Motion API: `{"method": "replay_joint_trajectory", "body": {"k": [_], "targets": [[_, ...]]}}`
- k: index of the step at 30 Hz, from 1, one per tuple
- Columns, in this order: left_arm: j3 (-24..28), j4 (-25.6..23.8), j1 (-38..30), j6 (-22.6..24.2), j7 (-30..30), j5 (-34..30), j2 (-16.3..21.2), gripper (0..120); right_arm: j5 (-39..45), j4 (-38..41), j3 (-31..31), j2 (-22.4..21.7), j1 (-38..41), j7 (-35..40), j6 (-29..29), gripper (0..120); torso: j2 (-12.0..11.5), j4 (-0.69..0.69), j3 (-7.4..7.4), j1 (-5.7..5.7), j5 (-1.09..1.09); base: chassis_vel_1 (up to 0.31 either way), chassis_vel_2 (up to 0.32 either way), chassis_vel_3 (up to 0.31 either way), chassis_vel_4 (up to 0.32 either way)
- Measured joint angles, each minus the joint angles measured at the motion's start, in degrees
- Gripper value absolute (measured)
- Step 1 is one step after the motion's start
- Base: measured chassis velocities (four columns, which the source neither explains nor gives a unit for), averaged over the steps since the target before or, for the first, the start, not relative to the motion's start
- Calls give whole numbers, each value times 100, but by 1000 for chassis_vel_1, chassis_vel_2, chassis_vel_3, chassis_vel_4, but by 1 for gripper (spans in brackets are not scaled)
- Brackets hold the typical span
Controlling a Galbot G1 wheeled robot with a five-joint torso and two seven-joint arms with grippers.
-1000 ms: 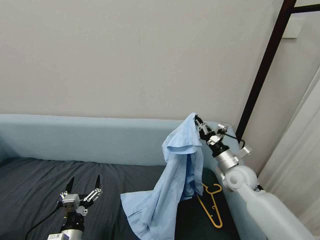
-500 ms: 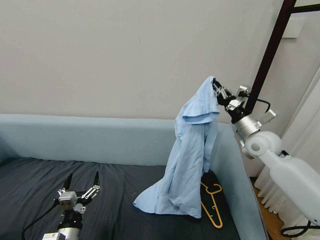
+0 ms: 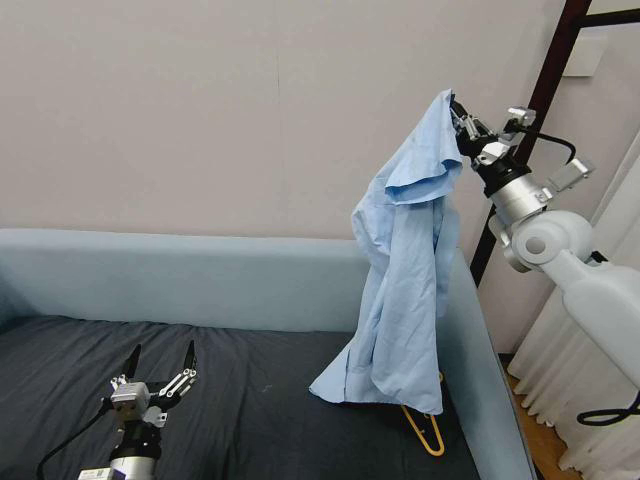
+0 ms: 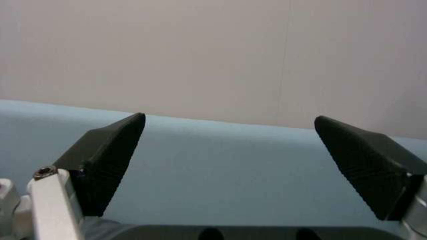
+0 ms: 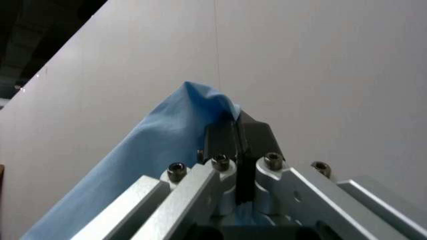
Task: Pick up the clothes from the sofa and hang them on the clothes hanger.
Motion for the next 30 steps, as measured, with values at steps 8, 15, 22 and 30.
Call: {"method": "replay_joint_trajectory", "body": {"k": [8, 15, 22, 30], "targets": [[-75, 74, -69, 0, -4, -121, 88, 100, -180, -780, -293, 491, 525, -221, 5, 0, 0, 0, 0, 0, 0, 0, 0, 0, 0], [-59, 166, -191, 8, -11, -188, 102, 100, -331, -1173, -502, 839, 1077, -320, 69, 0, -1, 0, 0, 1, -2, 0, 0, 0, 0], [-13, 303, -145, -152, -15, -185, -7, 100, -732, 312, -638, 364, -226, -693, 188, 0, 1, 0, -1, 0, -1, 0, 0, 0, 0], [-16, 399, -74, -227, -6, -172, 15, 100, -2822, 307, -248, 353, -4115, -1704, 766, 0, 1, -2, -1, 0, 2, 0, 0, 0, 0]]}}
